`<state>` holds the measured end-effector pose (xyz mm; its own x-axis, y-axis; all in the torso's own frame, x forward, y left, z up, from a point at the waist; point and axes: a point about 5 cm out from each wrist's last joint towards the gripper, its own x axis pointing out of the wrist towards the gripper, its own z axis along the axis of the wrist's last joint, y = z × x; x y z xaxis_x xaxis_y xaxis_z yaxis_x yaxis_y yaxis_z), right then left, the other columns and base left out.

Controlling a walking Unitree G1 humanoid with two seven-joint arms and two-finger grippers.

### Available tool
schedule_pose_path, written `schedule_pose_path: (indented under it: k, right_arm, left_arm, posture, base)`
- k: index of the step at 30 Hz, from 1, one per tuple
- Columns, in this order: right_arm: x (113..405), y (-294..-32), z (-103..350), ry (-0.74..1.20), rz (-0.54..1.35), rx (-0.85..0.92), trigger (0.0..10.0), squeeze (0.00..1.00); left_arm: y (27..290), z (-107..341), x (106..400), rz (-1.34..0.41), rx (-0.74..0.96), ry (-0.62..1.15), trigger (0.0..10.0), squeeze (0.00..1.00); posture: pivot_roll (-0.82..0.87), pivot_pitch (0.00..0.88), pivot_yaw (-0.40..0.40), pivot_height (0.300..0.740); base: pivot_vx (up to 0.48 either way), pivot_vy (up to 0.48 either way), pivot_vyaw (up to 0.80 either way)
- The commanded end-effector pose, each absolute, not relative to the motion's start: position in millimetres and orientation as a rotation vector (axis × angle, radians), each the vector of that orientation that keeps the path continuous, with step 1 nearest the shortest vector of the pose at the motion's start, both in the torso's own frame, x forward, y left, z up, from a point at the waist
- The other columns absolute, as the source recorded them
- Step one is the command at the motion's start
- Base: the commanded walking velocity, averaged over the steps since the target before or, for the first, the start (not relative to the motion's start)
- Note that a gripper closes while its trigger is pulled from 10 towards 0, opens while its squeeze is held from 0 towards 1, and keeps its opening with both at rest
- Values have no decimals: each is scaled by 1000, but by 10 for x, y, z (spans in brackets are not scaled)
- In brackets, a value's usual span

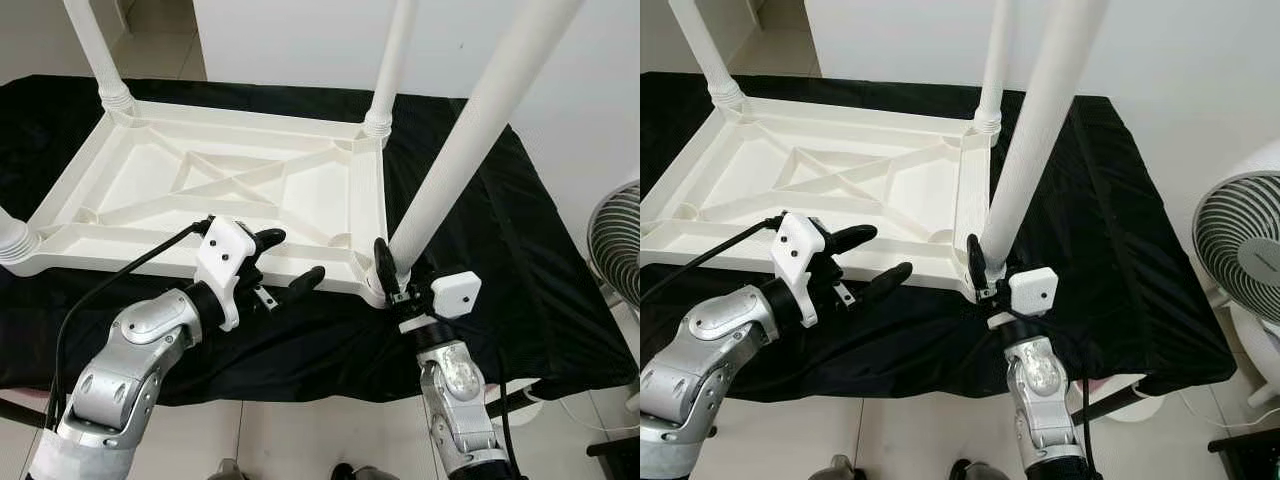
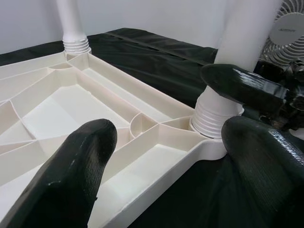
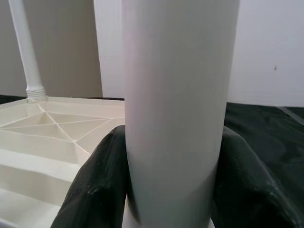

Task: Building children table

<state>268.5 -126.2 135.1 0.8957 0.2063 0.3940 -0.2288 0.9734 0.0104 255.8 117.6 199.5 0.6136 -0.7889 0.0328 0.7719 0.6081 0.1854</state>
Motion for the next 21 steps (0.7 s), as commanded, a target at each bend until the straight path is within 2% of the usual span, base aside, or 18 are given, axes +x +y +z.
schedule_pose_path:
  k: [1,14,21]
  right_arm:
    - [2638,-1368,920,-155,176,86,10000,0]
    - [2640,-1379,898,-140,193,48,10000,0]
    - [2598,-1372,937,-165,54,40,10000,0]
  left_arm:
    - [1181,2005,2558,-895,159,-110,10000,0]
    - [1173,1991,2546,-890,156,-111,10000,0]
    - [1174,1993,2548,-888,159,-113,10000,0]
  posture:
    - [166,146,-12,740]
    - [167,138,-24,740]
    - [173,135,-35,740]
  base:
    - [0,0,0]
    - [0,0,0]
    - [0,0,0]
